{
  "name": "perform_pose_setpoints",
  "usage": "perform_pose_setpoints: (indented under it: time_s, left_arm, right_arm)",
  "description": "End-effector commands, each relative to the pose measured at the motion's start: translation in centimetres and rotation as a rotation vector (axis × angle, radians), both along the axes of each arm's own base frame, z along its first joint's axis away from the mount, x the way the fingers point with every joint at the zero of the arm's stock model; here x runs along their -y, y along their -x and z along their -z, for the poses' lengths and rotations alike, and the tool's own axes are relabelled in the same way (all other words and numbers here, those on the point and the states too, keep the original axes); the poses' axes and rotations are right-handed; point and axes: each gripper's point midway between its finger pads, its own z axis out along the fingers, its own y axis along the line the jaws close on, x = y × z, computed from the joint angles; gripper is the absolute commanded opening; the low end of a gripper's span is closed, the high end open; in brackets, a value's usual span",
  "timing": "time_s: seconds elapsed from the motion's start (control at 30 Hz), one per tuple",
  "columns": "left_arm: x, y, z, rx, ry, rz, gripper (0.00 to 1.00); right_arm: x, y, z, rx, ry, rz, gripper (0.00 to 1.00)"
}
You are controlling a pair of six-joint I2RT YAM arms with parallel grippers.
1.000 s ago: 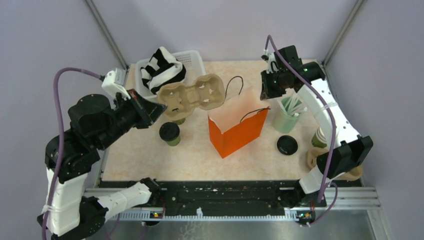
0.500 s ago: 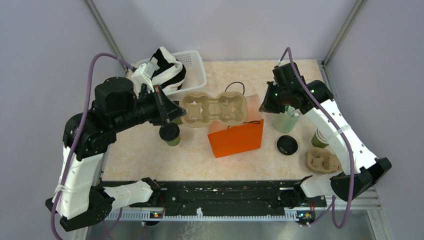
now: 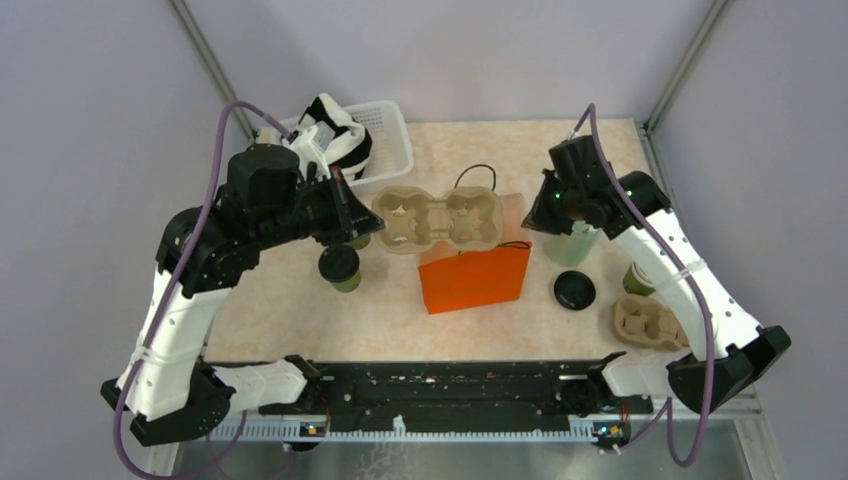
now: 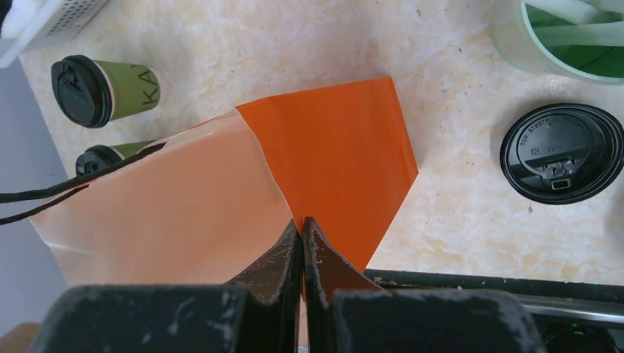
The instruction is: Pack the takeout coffee
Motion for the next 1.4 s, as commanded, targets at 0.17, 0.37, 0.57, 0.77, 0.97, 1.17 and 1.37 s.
perform_pose_setpoints:
  time_s: [0.17, 0.37, 0.57, 0.77, 0.97, 1.17, 1.37]
  left_arm:
    - [-0.3, -0.3, 0.9, -0.091, 0.071, -0.122, 0.00]
    - [-2.5, -0.4, 0.2, -0.065, 0.062, -0.225, 0.00]
    - [-0.4, -0.6, 1.0, -0.085, 0.046, -0.121, 0.00]
    - [0.6, -1.2, 1.4, -0.090, 0.009, -0.074, 0.00]
    - [2.0, -2.2, 2.3, -0.115, 0.006, -0.047, 0.00]
    - [3.0, -3.3, 2.9, -0.137, 0.000, -0.073, 0.00]
    - [4.8, -3.1, 3.5, -0.103, -0.058, -0.149, 0.00]
  right_arm:
    - [-0.1, -0.3, -1.2, 0.071, -0.026, 0.004, 0.00]
    - [0.1, -0.4, -1.2, 0.077, -0.009, -0.003, 0.00]
    - [0.1, -0.5, -1.1, 0.077, -0.006, -0.004, 0.00]
    - [-0.2, -0.5, -1.0, 0.073, -0.025, 0.004, 0.00]
    - [-0.3, -0.5, -0.7, 0.068, -0.031, 0.007, 0.00]
    - [-0.5, -0.5, -0.6, 0.062, -0.032, 0.013, 0.00]
    - [-0.2, -0.5, -0.6, 0.062, -0.041, 0.055, 0.00]
